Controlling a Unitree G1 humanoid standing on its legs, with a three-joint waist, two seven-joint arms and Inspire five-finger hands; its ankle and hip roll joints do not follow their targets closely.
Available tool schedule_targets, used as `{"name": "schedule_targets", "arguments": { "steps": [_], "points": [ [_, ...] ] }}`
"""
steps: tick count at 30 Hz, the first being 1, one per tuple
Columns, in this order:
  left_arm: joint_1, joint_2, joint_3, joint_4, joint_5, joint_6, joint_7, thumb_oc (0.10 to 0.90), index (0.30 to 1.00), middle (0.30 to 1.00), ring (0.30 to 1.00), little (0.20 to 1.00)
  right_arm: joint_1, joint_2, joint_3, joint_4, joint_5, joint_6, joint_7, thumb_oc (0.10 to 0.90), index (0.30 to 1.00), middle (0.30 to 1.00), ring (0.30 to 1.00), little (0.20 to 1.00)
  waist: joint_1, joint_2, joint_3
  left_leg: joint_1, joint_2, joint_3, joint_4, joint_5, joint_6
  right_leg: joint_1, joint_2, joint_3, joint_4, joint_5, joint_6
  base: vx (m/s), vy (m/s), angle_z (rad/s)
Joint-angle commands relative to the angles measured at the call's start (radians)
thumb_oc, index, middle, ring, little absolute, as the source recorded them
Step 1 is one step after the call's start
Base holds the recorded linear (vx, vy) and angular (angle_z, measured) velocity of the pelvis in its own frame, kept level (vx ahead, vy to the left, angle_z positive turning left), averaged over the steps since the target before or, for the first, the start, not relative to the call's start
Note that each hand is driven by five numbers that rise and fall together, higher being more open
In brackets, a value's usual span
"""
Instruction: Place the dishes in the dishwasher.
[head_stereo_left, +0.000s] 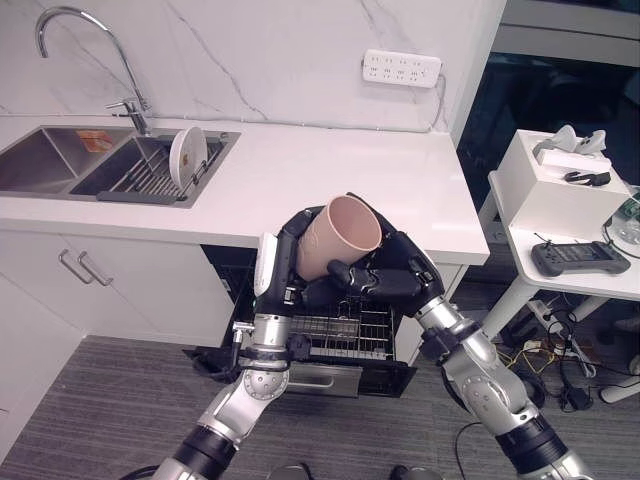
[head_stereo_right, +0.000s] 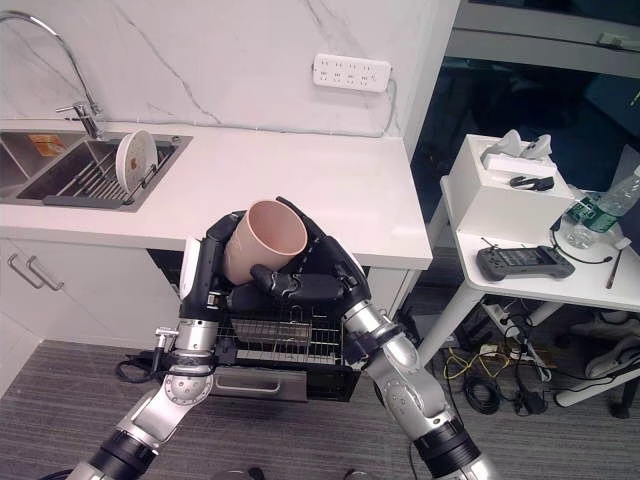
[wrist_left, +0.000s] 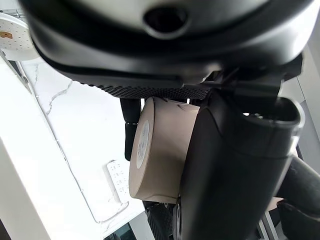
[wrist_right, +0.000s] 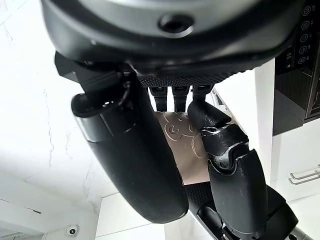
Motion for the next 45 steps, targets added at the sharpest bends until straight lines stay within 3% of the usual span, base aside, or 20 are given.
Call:
{"name": "schedule_targets", "arguments": {
  "steps": [1, 10, 17, 23, 36, 45],
  "points": [
    [-0.146, 0.009, -0.061, -0.045, -0.01, -0.03, -0.024, 0.4, 0.3, 0.3, 0.3, 0.3, -0.182, 0.06, 0.001, -0.086, 0.05, -0.075, 0.053, 0.8, 0.9, 0.9, 0.9, 0.9, 0.011, -0.015, -0.041, 0.043, 0.038, 0.008, -0.028, -0.092, -0.034, 0.068, -0.02, 0.071, -0.025, -0.091, 0.085, 0.0, 0.0, 0.0],
    [-0.158, 0.013, -0.053, -0.076, -0.105, 0.028, -0.131, 0.4, 0.3, 0.3, 0.3, 0.3, -0.189, 0.08, 0.029, -0.105, 0.076, -0.044, 0.084, 0.8, 0.9, 0.9, 0.9, 0.9, 0.016, -0.008, -0.045, 0.042, 0.037, 0.004, -0.028, -0.088, -0.033, 0.069, -0.02, 0.073, -0.025, -0.09, 0.086, 0.0, 0.0, 0.0],
    [-0.194, 0.012, -0.05, -0.134, -0.133, 0.122, -0.167, 0.4, 0.3, 0.3, 0.3, 0.3, -0.183, 0.123, 0.062, -0.116, 0.245, 0.009, 0.121, 0.8, 0.9, 0.9, 0.9, 0.9, 0.02, -0.002, -0.047, 0.041, 0.035, -0.003, -0.028, -0.083, -0.031, 0.071, -0.02, 0.07, -0.025, -0.09, 0.086, 0.0, 0.0, 0.0],
    [-0.202, 0.011, -0.044, -0.167, -0.152, 0.161, -0.194, 0.4, 0.3, 0.3, 0.3, 0.3, -0.165, 0.155, 0.086, -0.113, 0.303, 0.038, 0.142, 0.8, 0.9, 0.9, 0.9, 0.9, 0.025, 0.001, -0.049, 0.04, 0.034, -0.005, -0.028, -0.08, -0.03, 0.073, -0.021, 0.068, -0.025, -0.091, 0.086, 0.0, 0.0, 0.0],
    [-0.177, 0.045, -0.006, -0.269, -0.131, 0.226, -0.255, 0.4, 0.3, 0.3, 0.3, 0.3, -0.15, 0.127, 0.078, -0.137, 0.115, -0.03, 0.048, 0.8, 0.9, 0.9, 0.9, 0.9, 0.032, 0.006, -0.045, 0.033, 0.028, -0.011, -0.028, -0.077, -0.027, 0.069, -0.024, 0.064, -0.025, -0.089, 0.087, 0.0, 0.0, 0.02],
    [-0.139, 0.055, -0.034, -0.241, -0.074, 0.176, -0.197, 0.4, 0.3, 0.3, 0.3, 0.3, -0.173, 0.05, 0.043, -0.14, -0.122, -0.119, -0.035, 0.8, 0.9, 0.9, 0.9, 0.9, 0.026, -0.003, -0.036, 0.035, 0.028, -0.002, -0.028, -0.086, -0.025, 0.065, -0.024, 0.068, -0.025, -0.086, 0.087, 0.0, 0.0, 0.0]
  ]
}}
